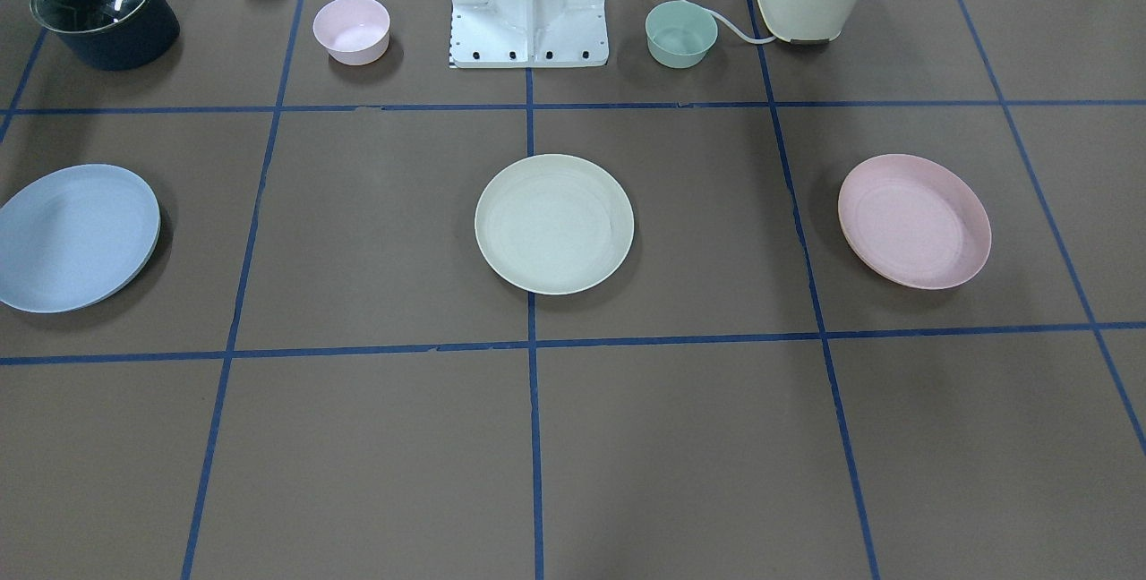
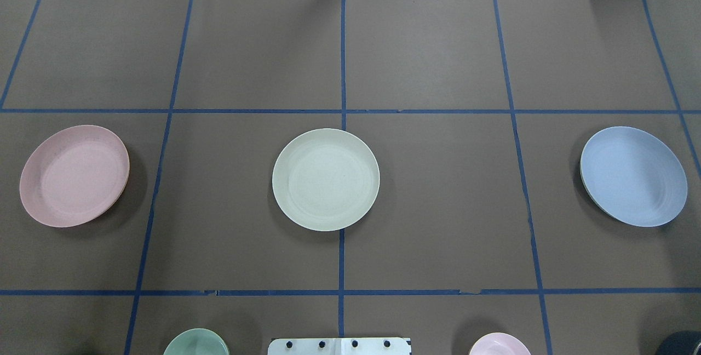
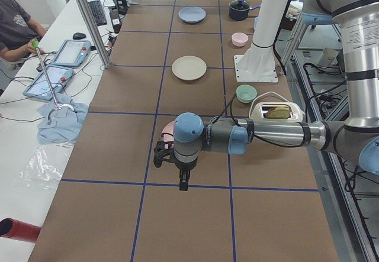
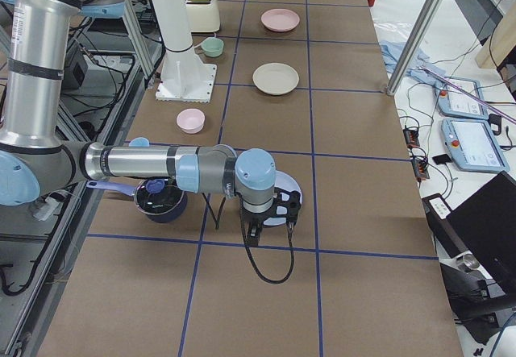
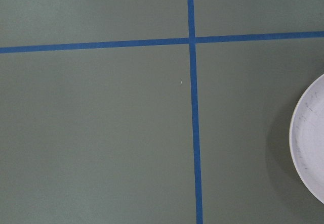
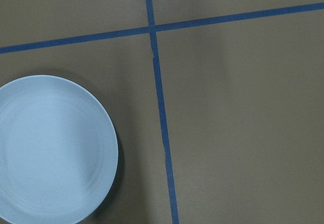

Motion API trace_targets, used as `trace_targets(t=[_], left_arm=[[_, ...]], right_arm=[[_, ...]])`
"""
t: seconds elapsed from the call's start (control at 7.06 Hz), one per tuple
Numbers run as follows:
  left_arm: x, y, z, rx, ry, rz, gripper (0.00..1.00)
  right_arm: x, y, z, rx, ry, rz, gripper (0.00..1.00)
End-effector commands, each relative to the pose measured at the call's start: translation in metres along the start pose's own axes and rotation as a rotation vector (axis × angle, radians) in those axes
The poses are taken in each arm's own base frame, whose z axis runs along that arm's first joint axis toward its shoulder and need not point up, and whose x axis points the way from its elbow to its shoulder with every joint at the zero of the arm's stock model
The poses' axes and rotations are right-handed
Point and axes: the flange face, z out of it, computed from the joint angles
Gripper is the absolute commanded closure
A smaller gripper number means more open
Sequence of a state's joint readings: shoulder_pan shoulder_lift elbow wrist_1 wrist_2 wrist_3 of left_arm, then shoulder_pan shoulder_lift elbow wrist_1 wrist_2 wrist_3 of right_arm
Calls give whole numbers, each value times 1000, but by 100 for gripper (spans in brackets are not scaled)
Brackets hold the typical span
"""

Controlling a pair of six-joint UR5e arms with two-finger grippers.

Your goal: Stack three plates with pink and blue

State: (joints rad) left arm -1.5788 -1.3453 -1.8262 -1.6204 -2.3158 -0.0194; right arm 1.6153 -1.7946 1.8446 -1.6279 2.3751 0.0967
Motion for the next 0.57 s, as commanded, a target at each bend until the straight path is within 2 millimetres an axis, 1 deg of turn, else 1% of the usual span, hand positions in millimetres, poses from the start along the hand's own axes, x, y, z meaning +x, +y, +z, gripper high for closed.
trace_targets(t=[0.0, 0.14, 0.43], left_arm=[[0, 0, 0, 2, 0, 1, 0], [0, -1, 0, 1, 1, 1, 0], [20, -12, -20, 59, 15, 55, 0]], right_arm=[[-3, -3, -2, 6, 0, -5, 0], [-3, -3, -1, 4, -1, -3, 0], [-4, -4, -2, 6, -2, -4, 0]])
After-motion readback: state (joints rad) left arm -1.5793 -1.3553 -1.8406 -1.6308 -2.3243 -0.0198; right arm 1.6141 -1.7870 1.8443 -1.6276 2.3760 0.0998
